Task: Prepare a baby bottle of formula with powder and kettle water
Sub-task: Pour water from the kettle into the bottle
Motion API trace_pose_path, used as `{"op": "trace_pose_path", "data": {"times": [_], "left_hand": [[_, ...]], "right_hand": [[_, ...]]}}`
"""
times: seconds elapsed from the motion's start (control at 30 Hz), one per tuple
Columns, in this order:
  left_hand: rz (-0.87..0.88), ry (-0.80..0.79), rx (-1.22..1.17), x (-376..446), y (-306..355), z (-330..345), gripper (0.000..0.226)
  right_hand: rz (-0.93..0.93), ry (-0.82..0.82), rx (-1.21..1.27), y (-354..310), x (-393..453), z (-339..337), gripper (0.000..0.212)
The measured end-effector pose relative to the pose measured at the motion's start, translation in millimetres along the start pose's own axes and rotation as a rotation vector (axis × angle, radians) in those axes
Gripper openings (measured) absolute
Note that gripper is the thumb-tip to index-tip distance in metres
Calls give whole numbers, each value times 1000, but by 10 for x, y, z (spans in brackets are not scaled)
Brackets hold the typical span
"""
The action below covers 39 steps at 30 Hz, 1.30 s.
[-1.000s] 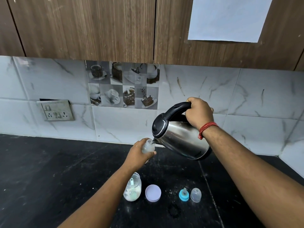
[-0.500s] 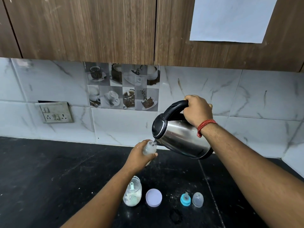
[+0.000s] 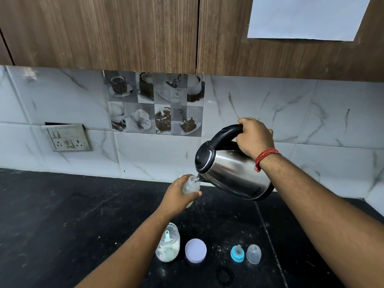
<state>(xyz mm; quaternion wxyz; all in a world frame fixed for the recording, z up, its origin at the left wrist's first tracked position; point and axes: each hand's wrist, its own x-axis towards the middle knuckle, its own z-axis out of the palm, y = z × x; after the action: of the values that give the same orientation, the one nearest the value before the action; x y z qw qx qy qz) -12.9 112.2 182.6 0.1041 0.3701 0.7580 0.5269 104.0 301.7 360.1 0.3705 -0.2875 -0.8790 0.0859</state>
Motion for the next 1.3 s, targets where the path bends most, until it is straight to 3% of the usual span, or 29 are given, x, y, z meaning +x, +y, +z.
{"op": "trace_pose_path", "data": {"times": [0.33,0.57,0.8,1.3], "left_hand": [[-48,6,-123,104,-217,107,42],[-76,4,-218,93,-346,178,43],[-87,27,-269,67,-400,172,39],[-117,-9,-242,140,-498,104,38]], "right_hand": [[308,-87,351,595,29,374,20],[580,-57,645,1069,-260,889,30],[804,-30,762,1165,-614,1405,31],[990,-24,1024,1270,-928,2132,35]]}}
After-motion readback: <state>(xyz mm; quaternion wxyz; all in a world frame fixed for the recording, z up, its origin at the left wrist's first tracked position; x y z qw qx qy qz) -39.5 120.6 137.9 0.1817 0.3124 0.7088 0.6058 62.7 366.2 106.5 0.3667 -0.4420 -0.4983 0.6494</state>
